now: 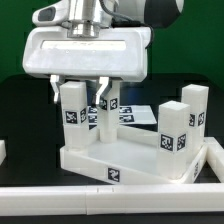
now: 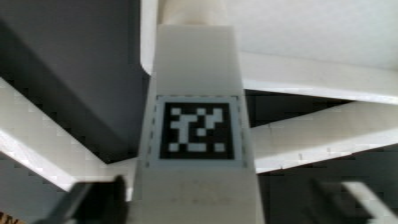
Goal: Assemble desk
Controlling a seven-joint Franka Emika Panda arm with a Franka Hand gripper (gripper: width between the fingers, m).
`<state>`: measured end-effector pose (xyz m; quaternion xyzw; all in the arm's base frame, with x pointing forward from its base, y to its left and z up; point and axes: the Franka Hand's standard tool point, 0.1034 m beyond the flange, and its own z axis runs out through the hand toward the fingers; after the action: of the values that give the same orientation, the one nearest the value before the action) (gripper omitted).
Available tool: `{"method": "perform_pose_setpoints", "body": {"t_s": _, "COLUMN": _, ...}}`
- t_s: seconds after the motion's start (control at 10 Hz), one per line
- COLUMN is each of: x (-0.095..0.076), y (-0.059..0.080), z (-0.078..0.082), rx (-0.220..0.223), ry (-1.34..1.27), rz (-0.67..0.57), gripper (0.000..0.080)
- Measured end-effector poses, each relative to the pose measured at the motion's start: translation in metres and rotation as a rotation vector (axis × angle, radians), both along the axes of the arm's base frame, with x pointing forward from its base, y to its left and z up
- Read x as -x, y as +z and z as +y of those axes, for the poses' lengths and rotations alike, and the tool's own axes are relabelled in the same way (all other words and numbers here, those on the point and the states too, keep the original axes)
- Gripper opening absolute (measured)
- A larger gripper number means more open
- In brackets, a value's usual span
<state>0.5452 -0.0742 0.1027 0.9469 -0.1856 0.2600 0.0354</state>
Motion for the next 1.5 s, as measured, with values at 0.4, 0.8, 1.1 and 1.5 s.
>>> {"method": "perform_pose_setpoints", "body": {"t_s": 0.4, "x": 0.003, "y": 0.019, "z": -0.007, "rx": -0.090, "ry": -0.030, "rz": 0.069, "gripper": 0.0648}}
{"method": "perform_pose_setpoints", "body": {"t_s": 0.8, "x": 0.005, "y": 0.018, "z": 0.012, "rx": -0.257, "ry": -0.025, "rz": 0.292, "gripper": 0.0649}}
{"method": "perform_pose_setpoints", "body": {"t_s": 1.1, "x": 0.006, "y": 0.019, "z": 0.007, "rx": -0.324, "ry": -0.026, "rz": 0.402, "gripper": 0.0649}}
{"method": "perform_pose_setpoints", "body": {"t_s": 1.5, "x": 0.002, "y": 0.014, "z": -0.016, "rx": -0.304, "ry": -0.024, "rz": 0.399, "gripper": 0.0649}}
